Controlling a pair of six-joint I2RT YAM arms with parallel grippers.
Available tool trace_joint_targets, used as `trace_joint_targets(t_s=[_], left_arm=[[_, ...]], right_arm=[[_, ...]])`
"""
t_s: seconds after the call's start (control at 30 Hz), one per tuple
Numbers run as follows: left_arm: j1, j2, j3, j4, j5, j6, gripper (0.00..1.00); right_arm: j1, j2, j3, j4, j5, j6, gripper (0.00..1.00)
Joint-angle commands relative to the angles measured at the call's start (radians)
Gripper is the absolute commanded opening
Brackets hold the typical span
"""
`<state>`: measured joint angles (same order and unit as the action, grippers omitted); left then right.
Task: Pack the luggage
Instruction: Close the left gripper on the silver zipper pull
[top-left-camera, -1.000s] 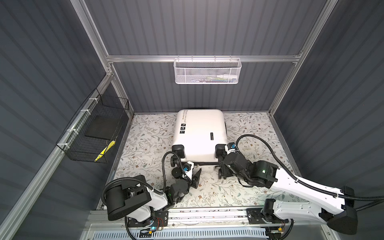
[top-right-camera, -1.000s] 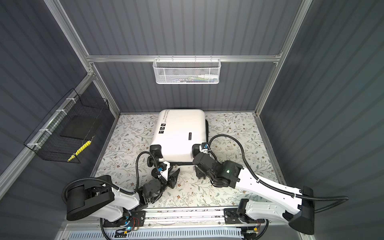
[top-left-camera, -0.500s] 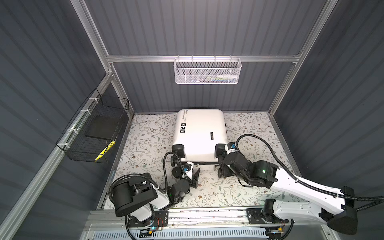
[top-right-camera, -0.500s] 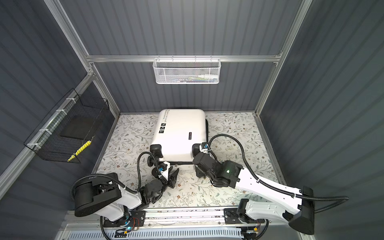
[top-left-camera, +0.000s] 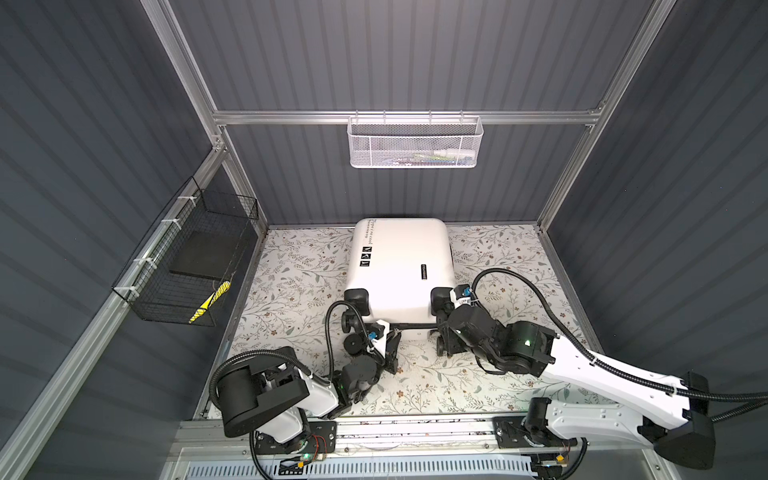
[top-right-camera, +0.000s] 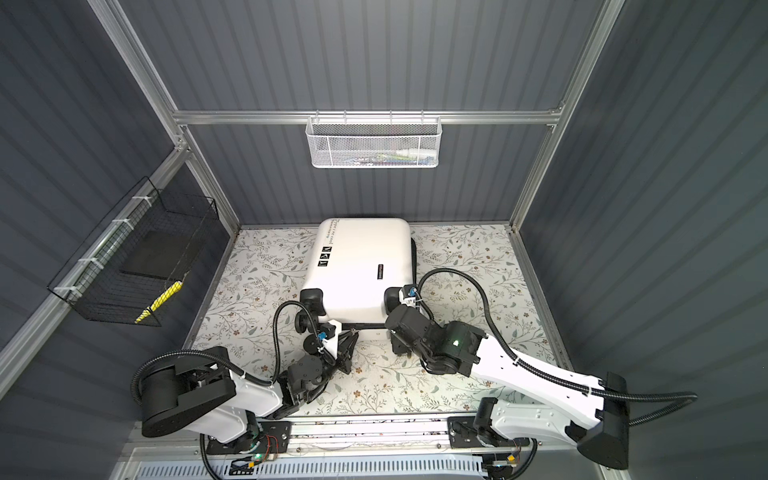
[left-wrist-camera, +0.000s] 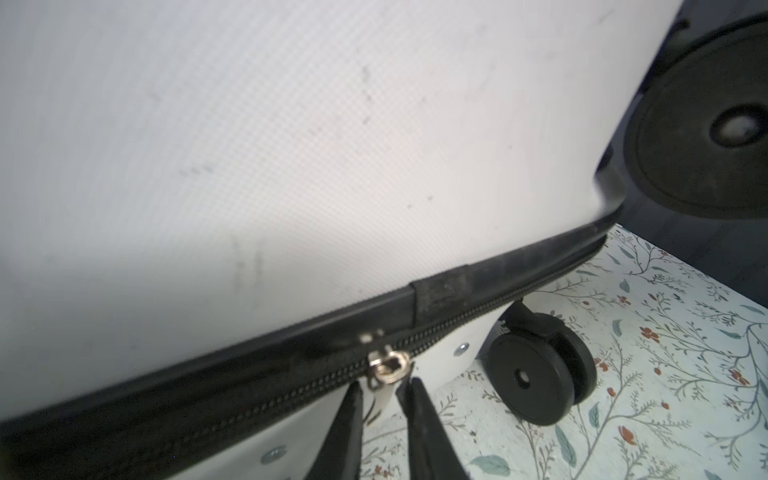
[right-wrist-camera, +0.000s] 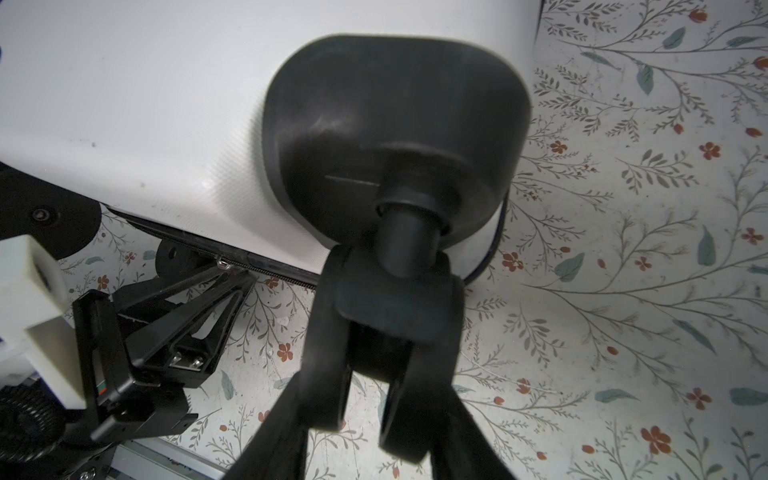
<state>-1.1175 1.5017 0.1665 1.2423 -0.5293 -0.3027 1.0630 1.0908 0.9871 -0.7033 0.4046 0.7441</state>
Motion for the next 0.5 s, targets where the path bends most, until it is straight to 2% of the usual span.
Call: trace_joint_targets(t_s=[0.0,0.13,0.27,0.47], left_arm=[[0.007,-0.026,0.011,0.05,-0.016,-0.003,0.16],[0.007,-0.017,0.011,0.051,-0.025,-0.013,0.12],[0.007,0.003,0.006,0.055,-0.037,-0.034,0.2],[0.007,0.032,-0.007,0.094,-0.043,-0.045,0.2]], right_arm=[[0.009,-0.022,-0.005,0.029,-0.009,-0.031,0.14],[0.009,-0.025,-0.004,0.028,-0.007,-0.03,0.14],[0.009,-0.025,-0.004,0.026,-0.007,-0.032,0.14],[0.009,-0.025,-0.004,0.027,-0.005,-0.032,0.14]])
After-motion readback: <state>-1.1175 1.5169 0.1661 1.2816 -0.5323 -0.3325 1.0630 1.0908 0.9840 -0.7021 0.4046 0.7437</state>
